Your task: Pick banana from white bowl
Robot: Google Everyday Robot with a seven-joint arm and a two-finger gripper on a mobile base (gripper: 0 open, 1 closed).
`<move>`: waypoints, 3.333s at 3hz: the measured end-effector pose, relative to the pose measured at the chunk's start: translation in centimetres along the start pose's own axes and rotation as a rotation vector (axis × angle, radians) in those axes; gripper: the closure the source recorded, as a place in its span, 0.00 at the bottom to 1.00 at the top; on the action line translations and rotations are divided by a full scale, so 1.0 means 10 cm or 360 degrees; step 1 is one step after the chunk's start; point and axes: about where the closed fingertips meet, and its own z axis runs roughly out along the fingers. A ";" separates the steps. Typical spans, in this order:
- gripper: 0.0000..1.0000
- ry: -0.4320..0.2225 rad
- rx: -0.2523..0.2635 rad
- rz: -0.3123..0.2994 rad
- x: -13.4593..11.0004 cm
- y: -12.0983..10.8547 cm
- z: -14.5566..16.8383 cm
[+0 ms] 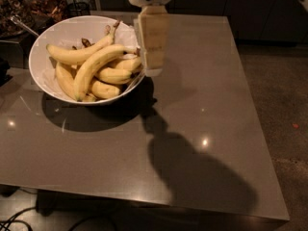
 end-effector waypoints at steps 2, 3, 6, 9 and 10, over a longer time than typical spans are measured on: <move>0.00 -0.0191 -0.0121 -0.0043 -0.29 -0.36 0.32; 0.09 -0.0246 -0.0209 0.0000 -0.29 -0.44 0.55; 0.40 -0.0311 -0.0312 0.0116 -0.35 -0.59 0.83; 0.44 -0.0258 -0.0364 0.0460 -0.19 -0.75 1.01; 0.45 -0.0264 -0.0388 0.0509 -0.17 -0.76 1.06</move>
Offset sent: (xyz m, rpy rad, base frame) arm 0.0413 0.0450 -0.0354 0.0418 0.2419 0.1027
